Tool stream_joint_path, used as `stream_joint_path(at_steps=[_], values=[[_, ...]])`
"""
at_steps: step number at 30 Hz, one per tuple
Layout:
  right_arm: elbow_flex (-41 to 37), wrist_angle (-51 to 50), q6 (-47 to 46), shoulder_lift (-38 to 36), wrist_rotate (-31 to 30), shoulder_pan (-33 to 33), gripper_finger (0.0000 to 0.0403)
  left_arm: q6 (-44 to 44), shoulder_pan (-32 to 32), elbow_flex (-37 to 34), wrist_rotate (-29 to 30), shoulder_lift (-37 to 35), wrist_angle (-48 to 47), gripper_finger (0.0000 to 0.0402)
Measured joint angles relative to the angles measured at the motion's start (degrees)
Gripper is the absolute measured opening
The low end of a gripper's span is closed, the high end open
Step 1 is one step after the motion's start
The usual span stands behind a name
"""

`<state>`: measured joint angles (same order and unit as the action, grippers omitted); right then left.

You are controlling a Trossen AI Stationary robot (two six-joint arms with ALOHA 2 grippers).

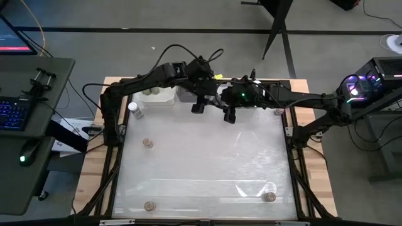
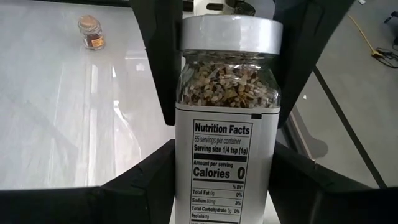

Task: Sort spices by type
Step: Put the bottom white seasoning bottle into the gray bin

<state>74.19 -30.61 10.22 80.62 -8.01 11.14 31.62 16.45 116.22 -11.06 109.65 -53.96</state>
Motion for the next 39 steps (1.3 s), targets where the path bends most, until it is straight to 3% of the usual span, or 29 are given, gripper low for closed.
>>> stream_joint_path(at_steps=[4,10,18,23,30,39], values=[[-0.02,0.07,0.13,0.0,-0.78,0.0,0.0205,0.38,0.83,0.02,-0.3,0.0,-0.44,0.0168],[0.02,-1.03,-2.83,-0.15,-7.06,0.9,0.0239,-0.27,3.53,-0.19,2.32,0.09,-5.32,0.0168],[0.16,-3.17,-6.64,-0.11,-7.42,2.84,0.0287,-2.28,6.05,-0.09,3.15,0.15,-7.01,0.0168],[4.63,-10.26,-5.34,-0.32,-13.41,3.14,0.0292,-7.67,6.51,0.02,5.02,1.11,-3.94,0.0168],[11.96,-16.71,-8.22,-4.75,-20.64,5.37,0.0293,-15.68,6.67,0.96,7.54,8.54,1.9,0.0168],[14.27,-18.23,-19.12,-10.71,-20.9,8.0,0.0293,-19.92,7.84,16.36,6.03,23.7,8.78,0.0168]])
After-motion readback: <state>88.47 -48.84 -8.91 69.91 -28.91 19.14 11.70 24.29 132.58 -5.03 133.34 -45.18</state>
